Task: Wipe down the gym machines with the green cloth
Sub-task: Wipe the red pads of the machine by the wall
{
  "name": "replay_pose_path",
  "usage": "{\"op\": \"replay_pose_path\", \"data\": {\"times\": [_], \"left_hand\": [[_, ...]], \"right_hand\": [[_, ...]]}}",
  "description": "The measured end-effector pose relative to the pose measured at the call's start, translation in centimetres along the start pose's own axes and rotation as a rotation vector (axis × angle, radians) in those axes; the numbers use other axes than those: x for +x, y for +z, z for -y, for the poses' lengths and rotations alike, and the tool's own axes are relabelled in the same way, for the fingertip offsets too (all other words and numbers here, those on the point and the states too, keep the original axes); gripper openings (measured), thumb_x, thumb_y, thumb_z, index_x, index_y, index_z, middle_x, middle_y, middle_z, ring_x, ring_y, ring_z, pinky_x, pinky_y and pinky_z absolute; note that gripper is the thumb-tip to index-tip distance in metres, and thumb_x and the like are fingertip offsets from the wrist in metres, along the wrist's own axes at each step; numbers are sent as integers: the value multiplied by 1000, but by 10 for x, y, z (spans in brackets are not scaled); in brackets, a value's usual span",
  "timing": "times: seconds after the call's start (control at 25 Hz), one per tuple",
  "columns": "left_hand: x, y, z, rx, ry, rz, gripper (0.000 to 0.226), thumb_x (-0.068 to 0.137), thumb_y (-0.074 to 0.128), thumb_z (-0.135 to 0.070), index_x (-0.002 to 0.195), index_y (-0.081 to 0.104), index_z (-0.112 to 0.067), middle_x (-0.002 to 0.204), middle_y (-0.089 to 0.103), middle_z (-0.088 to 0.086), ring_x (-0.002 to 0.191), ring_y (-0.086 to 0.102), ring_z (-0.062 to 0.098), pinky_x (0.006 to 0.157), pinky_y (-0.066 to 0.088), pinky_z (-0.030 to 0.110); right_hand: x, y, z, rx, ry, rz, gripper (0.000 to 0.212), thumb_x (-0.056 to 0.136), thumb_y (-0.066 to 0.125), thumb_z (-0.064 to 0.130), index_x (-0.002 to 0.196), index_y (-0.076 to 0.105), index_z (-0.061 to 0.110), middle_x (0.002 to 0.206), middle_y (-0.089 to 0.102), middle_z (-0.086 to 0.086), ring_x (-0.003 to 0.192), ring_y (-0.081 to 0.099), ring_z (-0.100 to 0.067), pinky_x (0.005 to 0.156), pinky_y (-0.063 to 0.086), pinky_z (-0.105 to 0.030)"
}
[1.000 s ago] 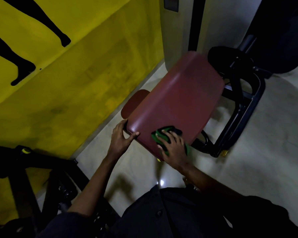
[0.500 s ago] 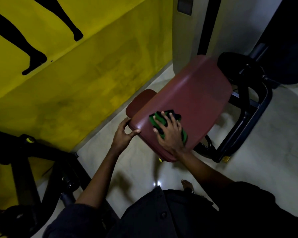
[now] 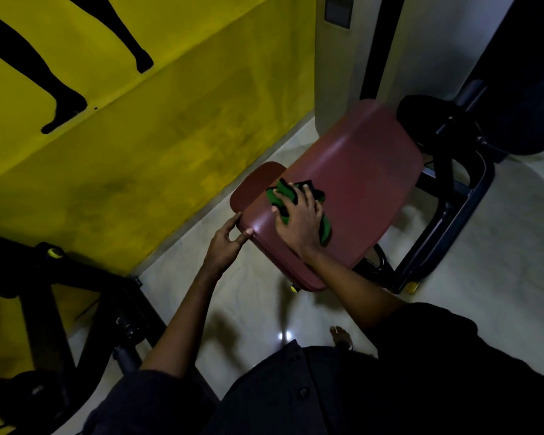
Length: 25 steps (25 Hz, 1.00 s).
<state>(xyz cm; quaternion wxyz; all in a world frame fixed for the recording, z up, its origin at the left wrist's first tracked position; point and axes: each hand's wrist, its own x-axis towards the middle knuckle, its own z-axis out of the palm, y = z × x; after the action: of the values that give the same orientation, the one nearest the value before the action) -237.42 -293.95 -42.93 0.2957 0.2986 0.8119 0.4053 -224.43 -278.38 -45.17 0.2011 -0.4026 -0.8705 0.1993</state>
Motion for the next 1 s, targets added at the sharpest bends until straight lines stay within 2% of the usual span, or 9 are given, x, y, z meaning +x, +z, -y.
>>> {"op": "replay_pose_path", "data": {"times": [0.12,0.24,0.36,0.44,0.52,0.6,0.68,0.88,1.0], "left_hand": [[5,3,-2,-83,-28,-56,48,98,61,-26,144,51,-18,146,53,-2,134,46,10,115,37,44],[3,4,-8,-54,-50,-75,46,99,58,-27,144,51,-18,145,53,-1,136,46,15,115,36,40],[0,4,-18,120,-43,-53,60,96,60,-47,147,47,-18,148,50,2,137,45,19,110,36,34],[1,11,-26,291,84,-49,66,97,58,-47,149,42,-9,151,46,9,139,42,23,112,35,37],[6,24,-32,409,194,-20,66,100,53,-42,150,37,-2,155,39,16,145,34,27,116,30,40],[11,34,-38,464,178,-11,72,96,46,-45,151,33,1,156,35,19,146,31,30,118,26,40],[15,40,-40,496,154,-27,78,95,44,-52,151,32,1,156,35,20,145,32,32,117,27,42],[18,50,-36,662,164,-8,96,91,55,-62,154,19,2,159,24,23,147,23,36,118,25,51],[17,59,-41,665,80,3,115,79,47,-78,155,12,1,161,17,23,149,17,37,119,17,52]], "right_hand": [[-18,-2,-8,-48,-265,70,47,97,48,47,144,46,44,154,40,1,148,24,-26,112,25,-54],[10,-20,-37,-92,-448,120,48,99,43,52,147,39,47,155,38,6,150,21,-22,113,25,-52],[22,-17,-46,3,-154,-6,48,99,44,55,145,46,42,155,39,2,150,22,-24,113,27,-58],[7,-4,-35,37,44,-94,49,98,45,54,146,46,41,156,39,0,150,23,-26,113,26,-58],[-22,3,-33,20,9,-87,52,99,45,53,150,39,43,158,35,0,150,22,-25,113,25,-55],[-45,2,-51,-19,-183,-26,54,100,45,52,152,35,43,160,33,3,151,21,-23,114,25,-53],[-47,-5,-80,-33,-247,-5,54,100,46,51,152,34,43,160,33,6,151,21,-21,115,26,-52],[-28,-8,-104,63,199,-119,51,99,47,51,149,40,44,156,39,-1,149,24,-24,113,26,-55],[-33,-2,-102,130,393,-175,51,99,45,53,147,43,39,154,40,-6,149,25,-27,114,26,-59]]}}
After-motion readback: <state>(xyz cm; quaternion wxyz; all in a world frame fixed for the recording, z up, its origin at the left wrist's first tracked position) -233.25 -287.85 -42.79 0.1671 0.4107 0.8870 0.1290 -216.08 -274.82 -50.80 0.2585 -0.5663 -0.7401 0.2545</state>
